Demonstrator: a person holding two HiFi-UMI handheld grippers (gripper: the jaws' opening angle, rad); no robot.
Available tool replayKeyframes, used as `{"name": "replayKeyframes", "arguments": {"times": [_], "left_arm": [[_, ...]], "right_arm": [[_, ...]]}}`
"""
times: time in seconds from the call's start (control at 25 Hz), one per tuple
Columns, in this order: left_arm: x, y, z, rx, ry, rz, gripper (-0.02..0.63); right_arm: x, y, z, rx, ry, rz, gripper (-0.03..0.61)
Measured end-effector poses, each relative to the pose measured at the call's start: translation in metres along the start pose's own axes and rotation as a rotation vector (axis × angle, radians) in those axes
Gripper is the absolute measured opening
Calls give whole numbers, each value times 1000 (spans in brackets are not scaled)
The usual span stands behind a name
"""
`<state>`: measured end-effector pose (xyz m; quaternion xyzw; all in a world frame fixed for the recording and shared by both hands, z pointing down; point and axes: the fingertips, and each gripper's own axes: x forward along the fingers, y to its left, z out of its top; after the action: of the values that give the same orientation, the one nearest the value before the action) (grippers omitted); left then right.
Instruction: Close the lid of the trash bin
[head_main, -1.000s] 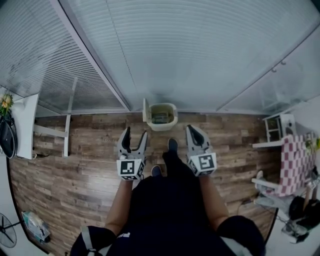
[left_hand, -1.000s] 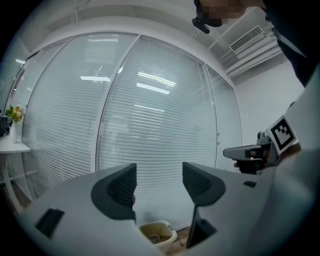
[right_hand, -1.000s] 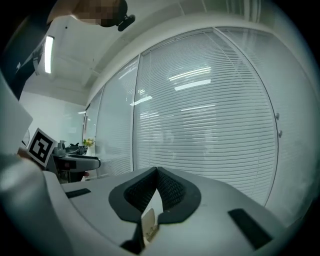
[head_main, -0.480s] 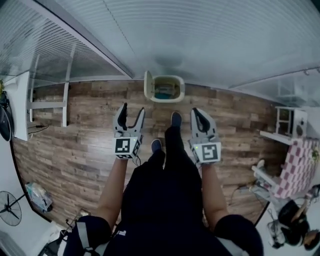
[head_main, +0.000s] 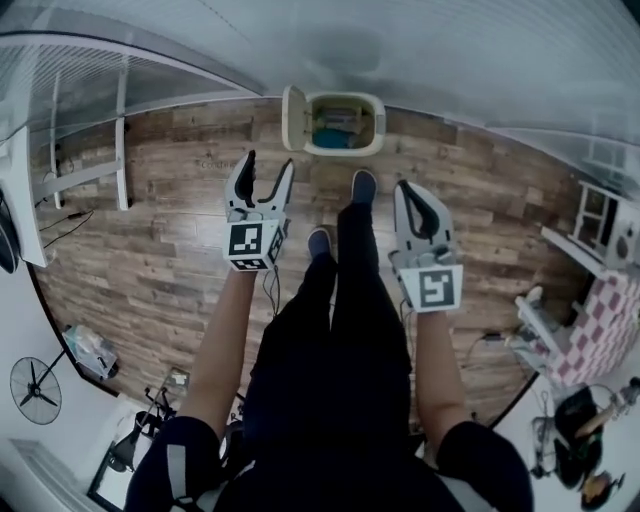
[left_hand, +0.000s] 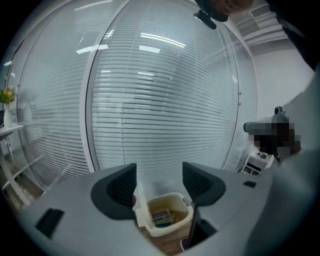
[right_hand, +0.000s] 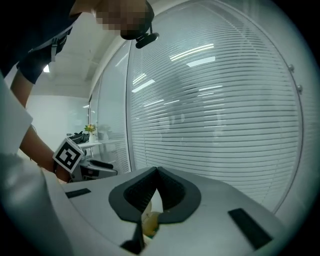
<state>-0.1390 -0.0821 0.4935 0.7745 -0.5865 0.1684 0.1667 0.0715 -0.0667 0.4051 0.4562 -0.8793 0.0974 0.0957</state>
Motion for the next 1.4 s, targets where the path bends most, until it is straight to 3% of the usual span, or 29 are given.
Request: {"name": "replayKeyframes", "arguments": {"times": [0.2,0.48,0.68,1.16,1.2,1.24,1.4], "left_arm": [[29,4,-27,9,40,-21,268],[77,24,-89,-31,171,0,268],[108,30,-106,-63,205,-11,268],[139,50,-145,-42,303,-4,265],[139,50,-146,-28,312,1,231],[139,50,-145,-10,314,8,141],[141,44,-141,7,297,13,116]], "right_arm": [[19,0,-23,13,14,9,3],[41,1,-60,34,42,49,3],[52,-1,-80,60,61,64,3],[61,-2,-116,106,93,87,3],[61,-3,-118,115,94,85,3],[60,-5,-119,128,94,82,3],[57,-11,-125,162,100,67,4]]}}
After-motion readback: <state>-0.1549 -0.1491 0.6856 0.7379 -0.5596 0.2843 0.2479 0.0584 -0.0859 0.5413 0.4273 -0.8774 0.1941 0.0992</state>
